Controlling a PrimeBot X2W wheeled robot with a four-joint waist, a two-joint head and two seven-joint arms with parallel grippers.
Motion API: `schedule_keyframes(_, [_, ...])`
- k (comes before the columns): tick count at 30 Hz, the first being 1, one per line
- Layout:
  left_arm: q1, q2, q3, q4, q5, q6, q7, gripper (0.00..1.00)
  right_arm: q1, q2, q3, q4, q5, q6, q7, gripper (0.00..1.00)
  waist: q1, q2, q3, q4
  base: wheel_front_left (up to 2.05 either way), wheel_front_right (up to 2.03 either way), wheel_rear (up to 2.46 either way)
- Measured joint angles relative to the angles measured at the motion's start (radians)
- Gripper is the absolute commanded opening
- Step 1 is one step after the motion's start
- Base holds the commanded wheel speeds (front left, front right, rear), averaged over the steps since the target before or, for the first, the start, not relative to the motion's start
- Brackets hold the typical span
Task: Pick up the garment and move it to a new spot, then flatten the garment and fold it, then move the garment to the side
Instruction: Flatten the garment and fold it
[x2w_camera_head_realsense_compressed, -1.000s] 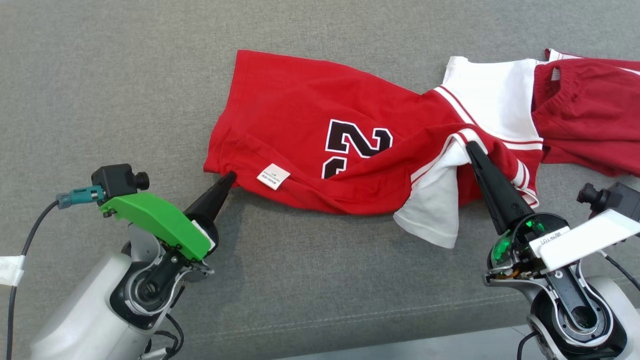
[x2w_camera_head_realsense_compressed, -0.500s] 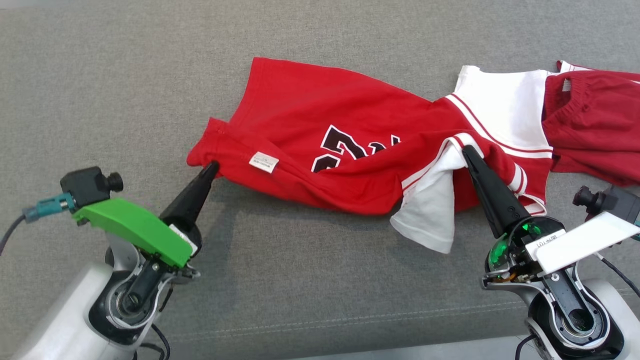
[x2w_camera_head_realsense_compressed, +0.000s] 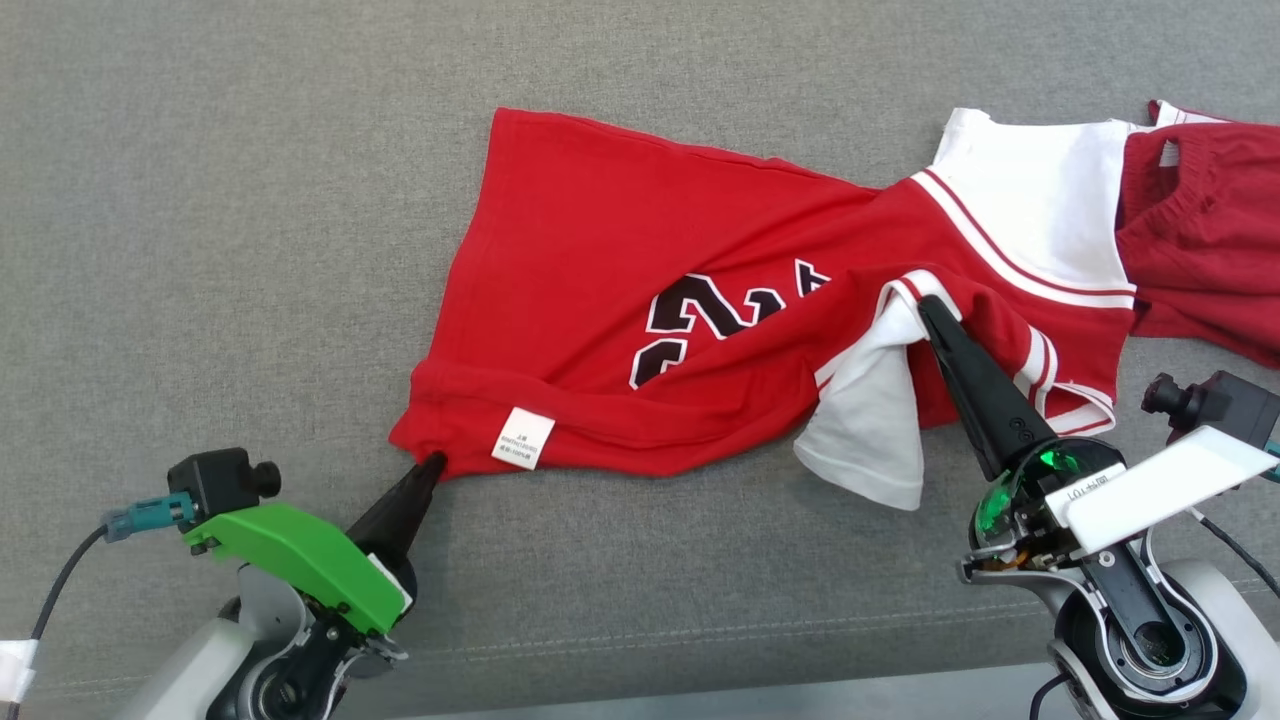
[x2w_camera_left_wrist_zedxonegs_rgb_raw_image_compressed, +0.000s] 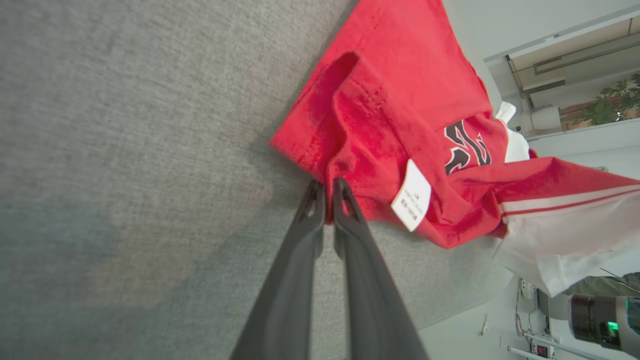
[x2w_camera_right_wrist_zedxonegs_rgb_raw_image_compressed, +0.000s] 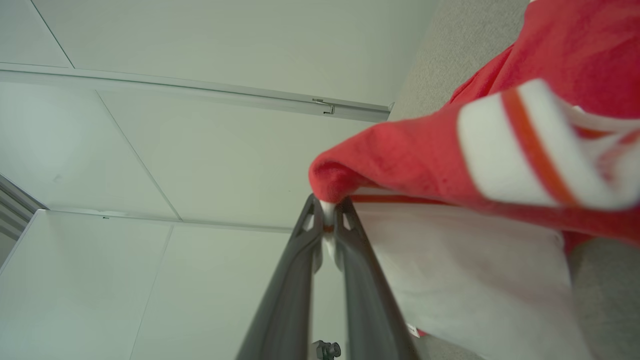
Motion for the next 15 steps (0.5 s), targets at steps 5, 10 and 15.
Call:
schedule_keyframes(5, [-0.006,0.051,0.000,0.008,0.080,0.012,-0.028,1.00,0.000,-0.001,0.002,0.002,-0.003,0.000,0.001,0.00,0.0000,0.0000,0.004,0.000,0.00,0.00,0.00])
schedule_keyframes(10, [-0.036,0.058,0.006,-0.015,0.111,0.017,-0.038,1.00,-0.001,0.000,0.004,0.004,-0.003,0.000,0.001,0.00,0.0000,0.0000,0.002,-0.002,0.00,0.00,0.00])
schedule_keyframes(15, [-0.068,0.035,-0.005,-0.022,0.109,0.017,-0.032,1.00,-0.001,0.002,0.007,0.006,-0.003,0.000,0.004,0.00,0.0000,0.0000,0.001,-0.006,0.00,0.00,0.00])
